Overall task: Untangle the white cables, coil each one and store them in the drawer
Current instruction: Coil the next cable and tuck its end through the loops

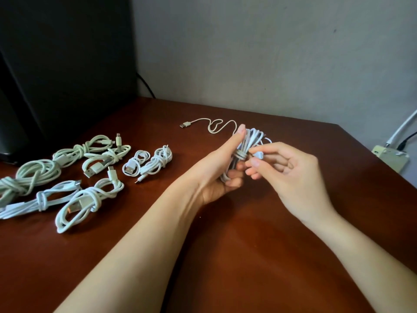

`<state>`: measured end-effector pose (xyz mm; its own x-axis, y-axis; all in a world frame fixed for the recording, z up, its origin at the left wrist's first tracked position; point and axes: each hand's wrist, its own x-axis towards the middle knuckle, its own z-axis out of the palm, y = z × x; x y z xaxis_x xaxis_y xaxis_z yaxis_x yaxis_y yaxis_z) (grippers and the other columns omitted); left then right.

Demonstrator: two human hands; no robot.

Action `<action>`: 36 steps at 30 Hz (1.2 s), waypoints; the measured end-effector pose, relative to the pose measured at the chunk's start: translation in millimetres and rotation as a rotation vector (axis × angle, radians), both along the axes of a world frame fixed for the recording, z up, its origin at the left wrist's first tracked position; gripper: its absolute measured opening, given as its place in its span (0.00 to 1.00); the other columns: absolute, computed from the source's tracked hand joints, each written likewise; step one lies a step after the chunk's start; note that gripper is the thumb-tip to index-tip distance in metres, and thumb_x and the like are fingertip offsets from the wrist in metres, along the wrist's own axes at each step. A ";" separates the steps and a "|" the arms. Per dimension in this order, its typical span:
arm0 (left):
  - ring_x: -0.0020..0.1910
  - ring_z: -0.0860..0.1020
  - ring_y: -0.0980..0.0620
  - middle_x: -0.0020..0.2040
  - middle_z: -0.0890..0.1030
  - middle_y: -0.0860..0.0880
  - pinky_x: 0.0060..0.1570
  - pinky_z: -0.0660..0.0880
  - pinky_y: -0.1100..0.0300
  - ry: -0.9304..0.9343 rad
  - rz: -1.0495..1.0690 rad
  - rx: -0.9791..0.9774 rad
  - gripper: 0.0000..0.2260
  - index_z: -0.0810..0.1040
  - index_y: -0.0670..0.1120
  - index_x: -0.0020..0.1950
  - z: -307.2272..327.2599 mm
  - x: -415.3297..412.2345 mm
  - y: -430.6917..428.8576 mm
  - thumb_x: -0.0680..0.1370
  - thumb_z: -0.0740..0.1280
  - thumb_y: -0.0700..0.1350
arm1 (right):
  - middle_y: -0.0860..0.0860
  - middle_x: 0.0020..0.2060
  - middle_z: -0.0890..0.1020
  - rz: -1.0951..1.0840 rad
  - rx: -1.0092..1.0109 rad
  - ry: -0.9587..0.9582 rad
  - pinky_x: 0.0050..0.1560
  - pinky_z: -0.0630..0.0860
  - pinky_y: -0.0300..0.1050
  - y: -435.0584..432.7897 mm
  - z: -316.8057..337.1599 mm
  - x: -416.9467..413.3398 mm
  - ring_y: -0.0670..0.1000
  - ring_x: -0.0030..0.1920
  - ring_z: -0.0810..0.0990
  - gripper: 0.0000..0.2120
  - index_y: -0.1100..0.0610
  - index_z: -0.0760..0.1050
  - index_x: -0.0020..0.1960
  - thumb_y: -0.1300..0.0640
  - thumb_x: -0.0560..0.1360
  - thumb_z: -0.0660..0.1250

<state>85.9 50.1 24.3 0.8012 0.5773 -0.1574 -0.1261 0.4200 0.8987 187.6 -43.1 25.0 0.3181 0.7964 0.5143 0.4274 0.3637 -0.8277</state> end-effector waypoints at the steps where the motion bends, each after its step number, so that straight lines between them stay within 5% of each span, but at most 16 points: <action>1: 0.22 0.58 0.60 0.27 0.65 0.52 0.22 0.53 0.69 -0.029 -0.034 -0.007 0.17 0.73 0.47 0.35 1.7 -0.5 -1.0 0.71 0.64 0.61 | 0.51 0.35 0.85 0.000 0.010 0.032 0.37 0.77 0.34 0.0 1.4 0.9 0.47 0.34 0.83 0.10 0.56 0.79 0.44 0.71 0.72 0.68; 6: 0.24 0.60 0.60 0.30 0.66 0.51 0.23 0.56 0.70 -0.101 -0.111 -0.055 0.08 0.79 0.46 0.42 2.1 -2.0 0.2 0.72 0.66 0.50 | 0.49 0.30 0.83 -0.037 0.052 0.103 0.33 0.74 0.33 -0.5 6.0 6.5 0.44 0.30 0.80 0.05 0.59 0.78 0.42 0.68 0.72 0.69; 10: 0.23 0.62 0.60 0.32 0.70 0.50 0.20 0.56 0.70 -0.130 -0.158 -0.128 0.11 0.73 0.43 0.45 2.0 -3.7 1.4 0.71 0.66 0.49 | 0.47 0.27 0.80 -0.045 0.018 0.109 0.31 0.73 0.33 -1.7 6.6 4.2 0.42 0.29 0.77 0.06 0.59 0.74 0.37 0.62 0.70 0.70; 15: 0.19 0.63 0.61 0.35 0.74 0.48 0.17 0.54 0.72 -0.205 -0.195 -0.210 0.12 0.73 0.41 0.47 7.3 -8.8 3.9 0.70 0.64 0.49 | 0.47 0.24 0.74 -0.008 -0.030 0.337 0.31 0.70 0.33 -3.9 13.6 10.0 0.43 0.28 0.71 0.10 0.57 0.72 0.37 0.51 0.67 0.68; 25: 0.17 0.64 0.60 0.41 0.70 0.49 0.16 0.54 0.73 -0.386 -0.206 -0.321 0.16 0.82 0.39 0.44 17.4 -11.2 1.6 0.72 0.62 0.50 | 0.45 0.25 0.69 0.020 0.032 0.684 0.28 0.67 0.31 2.8 15.6 12.6 0.41 0.27 0.68 0.09 0.50 0.76 0.31 0.52 0.69 0.67; 29: 0.17 0.63 0.59 0.38 0.64 0.52 0.15 0.54 0.72 -0.392 -0.162 -0.337 0.16 0.81 0.39 0.46 19.4 -10.7 1.3 0.71 0.63 0.50 | 0.45 0.25 0.70 0.008 0.061 0.597 0.29 0.68 0.32 0.2 17.0 9.5 0.42 0.27 0.68 0.07 0.53 0.74 0.36 0.52 0.69 0.66; 32: 0.16 0.62 0.59 0.26 0.66 0.53 0.15 0.53 0.71 -0.349 -0.130 -0.337 0.16 0.77 0.39 0.48 20.1 -10.0 2.1 0.70 0.63 0.50 | 0.45 0.25 0.71 -0.027 0.074 0.428 0.30 0.68 0.33 -2.8 17.3 9.5 0.42 0.28 0.68 0.09 0.56 0.72 0.39 0.51 0.69 0.66; 36: 0.15 0.61 0.60 0.33 0.71 0.49 0.14 0.53 0.72 -0.279 -0.065 -0.307 0.15 0.76 0.38 0.46 17.9 -7.3 2.3 0.69 0.64 0.49 | 0.45 0.25 0.73 -0.042 0.102 0.177 0.29 0.71 0.34 -5.6 15.8 4.5 0.43 0.28 0.71 0.08 0.57 0.72 0.38 0.53 0.69 0.67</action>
